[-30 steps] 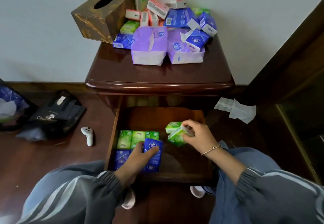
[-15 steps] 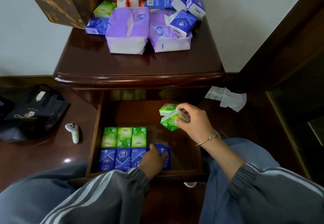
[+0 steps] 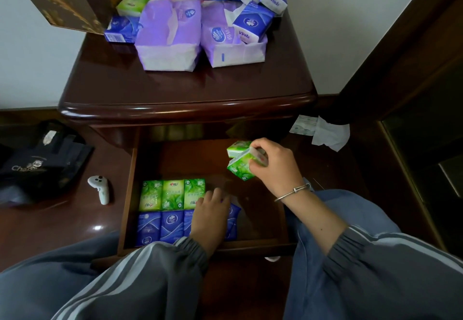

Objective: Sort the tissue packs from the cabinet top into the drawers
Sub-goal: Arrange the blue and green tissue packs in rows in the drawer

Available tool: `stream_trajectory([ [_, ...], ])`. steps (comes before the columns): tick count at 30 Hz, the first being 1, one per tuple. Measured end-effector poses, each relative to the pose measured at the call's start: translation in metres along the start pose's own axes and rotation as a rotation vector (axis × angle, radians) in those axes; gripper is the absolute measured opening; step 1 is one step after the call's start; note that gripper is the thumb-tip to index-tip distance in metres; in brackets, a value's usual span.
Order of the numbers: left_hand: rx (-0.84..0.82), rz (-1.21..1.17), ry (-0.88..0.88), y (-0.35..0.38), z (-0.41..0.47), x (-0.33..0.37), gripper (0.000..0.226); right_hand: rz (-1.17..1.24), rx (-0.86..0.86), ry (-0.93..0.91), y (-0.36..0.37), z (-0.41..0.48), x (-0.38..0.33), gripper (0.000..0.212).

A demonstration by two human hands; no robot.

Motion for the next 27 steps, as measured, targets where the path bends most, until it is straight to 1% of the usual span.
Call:
stream_trajectory([
  [2, -0.01, -0.014, 0.183, 0.006, 0.003, 0.01, 0.057, -0.015, 0.018, 0.023, -0.002, 0.001, 0.002, 0.027],
  [4, -0.087, -0.019, 0.293, 0.015, 0.006, 0.015, 0.058, -0.016, 0.036, 0.045, -0.004, 0.001, 0.004, 0.026],
  [6, -0.149, 0.02, 0.286, 0.021, 0.009, 0.011, 0.051, -0.016, 0.04, 0.063, -0.004, 0.001, 0.005, 0.026],
  [8, -0.146, 0.092, 0.229, 0.018, 0.012, 0.005, 0.044, -0.018, 0.037, 0.071, -0.003, 0.001, 0.005, 0.025],
  [11, -0.148, 0.165, 0.128, 0.016, 0.01, -0.001, 0.043, -0.027, 0.038, 0.074, -0.003, 0.001, 0.006, 0.025],
  [13, -0.121, 0.184, 0.099, 0.014, 0.008, -0.001, 0.04, -0.03, 0.037, 0.075, -0.002, 0.001, 0.006, 0.024],
  [14, -0.1, 0.174, 0.109, 0.013, 0.008, 0.001, 0.039, -0.032, 0.036, 0.075, -0.002, 0.001, 0.006, 0.024],
  [16, -0.066, 0.105, 0.189, 0.013, 0.008, 0.014, 0.042, -0.037, 0.032, 0.076, -0.001, 0.002, 0.007, 0.024],
  [18, -0.092, 0.051, 0.31, 0.016, 0.005, 0.028, 0.045, -0.043, 0.029, 0.079, 0.0, 0.002, 0.008, 0.024],
  [20, -0.153, 0.076, 0.393, 0.022, -0.001, 0.035, 0.04, -0.044, 0.03, 0.085, 0.0, 0.002, 0.009, 0.024],
  [24, -0.278, 0.159, 0.384, 0.033, -0.002, 0.029, 0.048, -0.042, 0.029, 0.085, 0.0, 0.003, 0.009, 0.024],
  [27, -0.274, 0.19, 0.393, 0.031, -0.002, 0.029, 0.051, -0.028, 0.02, 0.083, 0.0, 0.003, 0.009, 0.025],
])
Point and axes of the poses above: each hand's wrist, its own z-axis towards the middle knuckle, its own y-axis out of the palm, x = y × z, the point moved 9 cm from there along z, towards the middle knuckle, and after that the axes turned 8 degrees about x, right-handed, at the moved point
